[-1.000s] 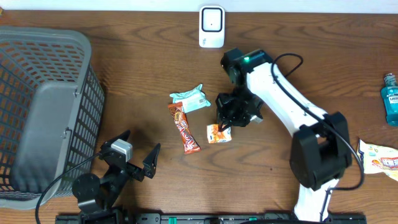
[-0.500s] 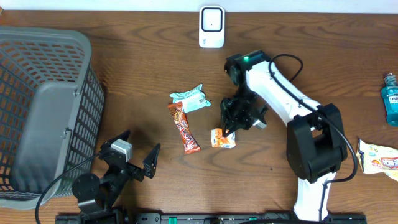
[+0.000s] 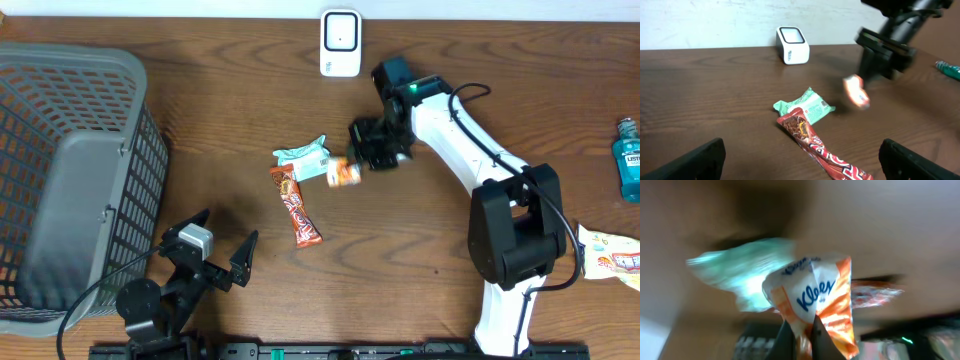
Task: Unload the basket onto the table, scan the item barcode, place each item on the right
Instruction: 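Lift the Kleenex pack with the right gripper up to the scanner, then carry the Kleenex pack right and drop it near the bottle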
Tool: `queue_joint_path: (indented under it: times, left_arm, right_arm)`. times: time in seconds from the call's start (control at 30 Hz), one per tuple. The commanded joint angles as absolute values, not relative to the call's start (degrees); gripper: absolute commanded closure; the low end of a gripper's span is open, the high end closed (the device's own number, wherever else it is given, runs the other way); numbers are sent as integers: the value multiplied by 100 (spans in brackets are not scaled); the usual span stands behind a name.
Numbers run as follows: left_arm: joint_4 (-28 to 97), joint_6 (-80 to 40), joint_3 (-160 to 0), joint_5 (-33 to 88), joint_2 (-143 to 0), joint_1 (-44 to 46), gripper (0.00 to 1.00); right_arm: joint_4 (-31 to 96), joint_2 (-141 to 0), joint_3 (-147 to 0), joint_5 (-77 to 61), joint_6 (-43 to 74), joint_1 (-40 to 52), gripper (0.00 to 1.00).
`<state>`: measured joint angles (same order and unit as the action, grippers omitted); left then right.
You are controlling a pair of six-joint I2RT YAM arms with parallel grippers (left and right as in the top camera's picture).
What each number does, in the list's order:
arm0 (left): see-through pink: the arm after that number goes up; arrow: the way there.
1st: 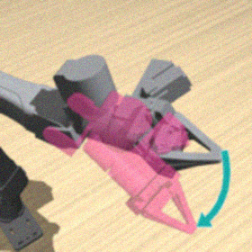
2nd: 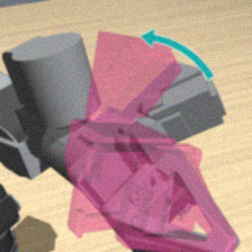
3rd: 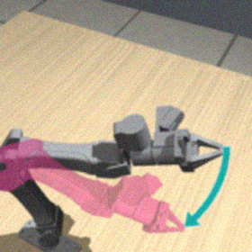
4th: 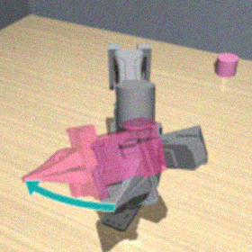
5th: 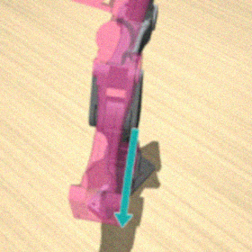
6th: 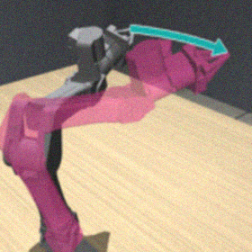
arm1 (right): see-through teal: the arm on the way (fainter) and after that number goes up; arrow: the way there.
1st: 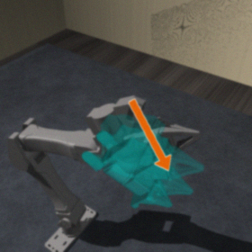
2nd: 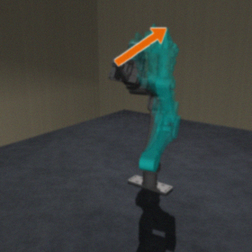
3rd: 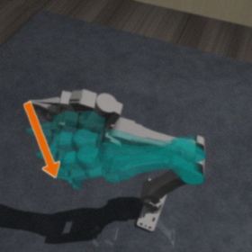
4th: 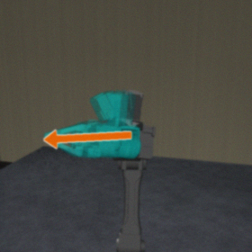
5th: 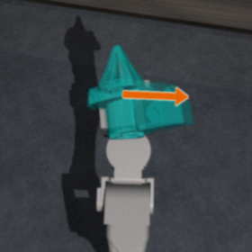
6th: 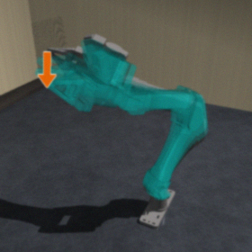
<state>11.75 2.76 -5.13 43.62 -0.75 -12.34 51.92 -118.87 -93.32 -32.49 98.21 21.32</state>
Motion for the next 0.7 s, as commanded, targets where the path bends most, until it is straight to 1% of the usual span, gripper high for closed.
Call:
queue_joint_path:
  times: [0.0,0.13,0.2,0.4,0.53,0.67]
  left_arm:
    - [1304,246,-416,4438,-71,-1243,2]
    - [1304,248,-416,4438,-71,-1243,2]
    - [1304,246,-416,4438,-71,-1243,2]
    - [1304,246,-416,4438,-71,-1243,2]
    - [1304,246,-416,4438,-71,-1243,2]
    - [1304,246,-416,4438,-71,-1243,2]
  right_arm:
    - [4410,-11885,-9330,-3197,9583,2097,99]
    - [2873,-11885,-9330,-2812,8676,2108,99]
    - [2276,-11885,-9330,-2528,8630,2108,99]
    - [1437,-11900,-9330,-834,8646,2108,99]
    - [764,-12011,-9330,-722,8602,2108,99]
    - [-427,-12328,-9330,-711,8254,2126,99]
